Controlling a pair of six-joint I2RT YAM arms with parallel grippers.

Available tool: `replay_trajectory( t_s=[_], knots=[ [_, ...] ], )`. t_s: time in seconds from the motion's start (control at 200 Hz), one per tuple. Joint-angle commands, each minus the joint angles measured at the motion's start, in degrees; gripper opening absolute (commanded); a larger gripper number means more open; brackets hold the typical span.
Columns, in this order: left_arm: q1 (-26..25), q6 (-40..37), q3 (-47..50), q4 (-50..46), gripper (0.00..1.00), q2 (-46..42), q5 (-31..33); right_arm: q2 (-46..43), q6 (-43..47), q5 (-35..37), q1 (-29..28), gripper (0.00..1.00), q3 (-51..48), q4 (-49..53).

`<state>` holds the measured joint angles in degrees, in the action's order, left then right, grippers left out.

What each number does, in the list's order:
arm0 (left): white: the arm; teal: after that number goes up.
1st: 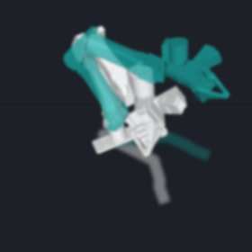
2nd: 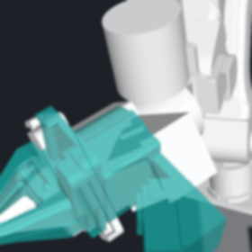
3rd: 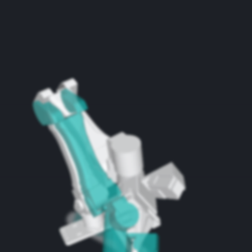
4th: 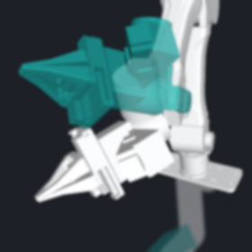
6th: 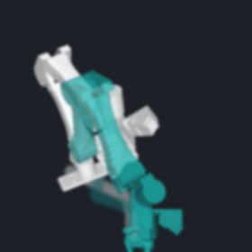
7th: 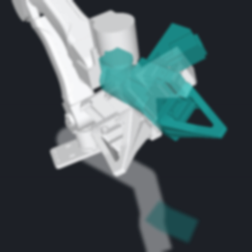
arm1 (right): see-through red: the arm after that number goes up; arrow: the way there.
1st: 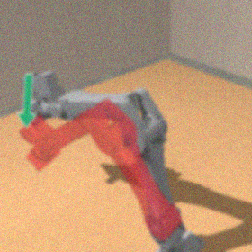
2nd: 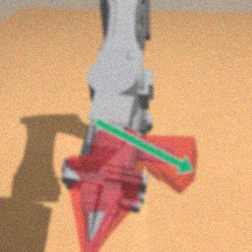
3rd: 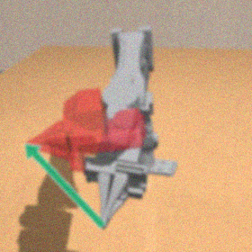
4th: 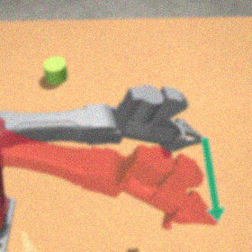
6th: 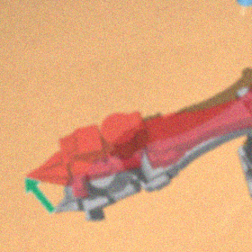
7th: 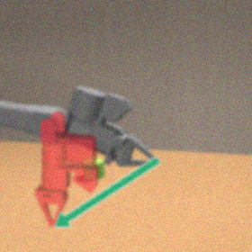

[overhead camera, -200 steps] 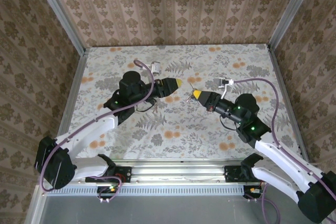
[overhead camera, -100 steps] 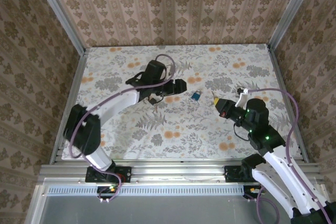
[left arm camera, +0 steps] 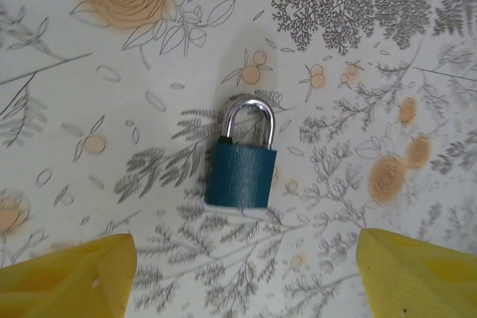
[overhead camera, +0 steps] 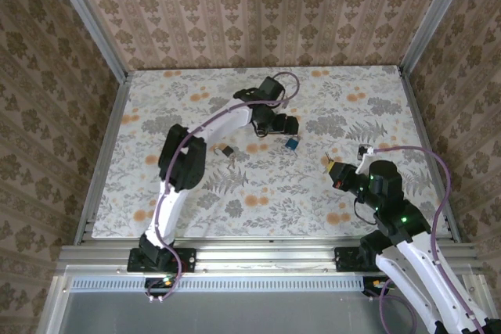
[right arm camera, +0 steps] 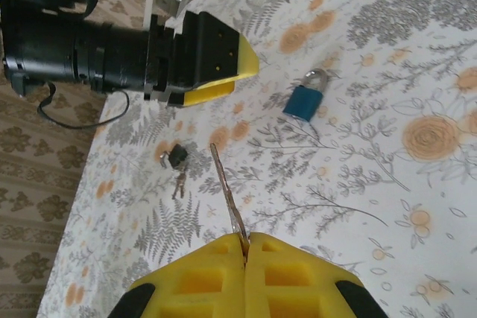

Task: Unlock with the key

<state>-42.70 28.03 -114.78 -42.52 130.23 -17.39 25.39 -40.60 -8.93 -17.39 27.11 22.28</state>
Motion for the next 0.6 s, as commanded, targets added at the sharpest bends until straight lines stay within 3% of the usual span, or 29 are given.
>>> replay_trajectory(
  t_s=[0.0, 0.29, 0.595],
  knots=[
    [-1.19, -5.56, -9.98, -12.71, 0.76, 5.27, 4.44, -1.78, 0.96, 2.55, 0.26, 0.0, -0.88, 3.23],
    [-3.66, -7.99, -25.81, -19.8, 0.76, 16.44, 12.32, -3.06, 0.71, 3.26, 0.47, 0.0, -1.85, 4.78],
    [-5.13, -7.92, -28.79, -17.69, 0.75, 19.93, 14.29, -2.85, 0.87, 3.57, 0.59, 0.0, -2.19, 4.7]
  ],
)
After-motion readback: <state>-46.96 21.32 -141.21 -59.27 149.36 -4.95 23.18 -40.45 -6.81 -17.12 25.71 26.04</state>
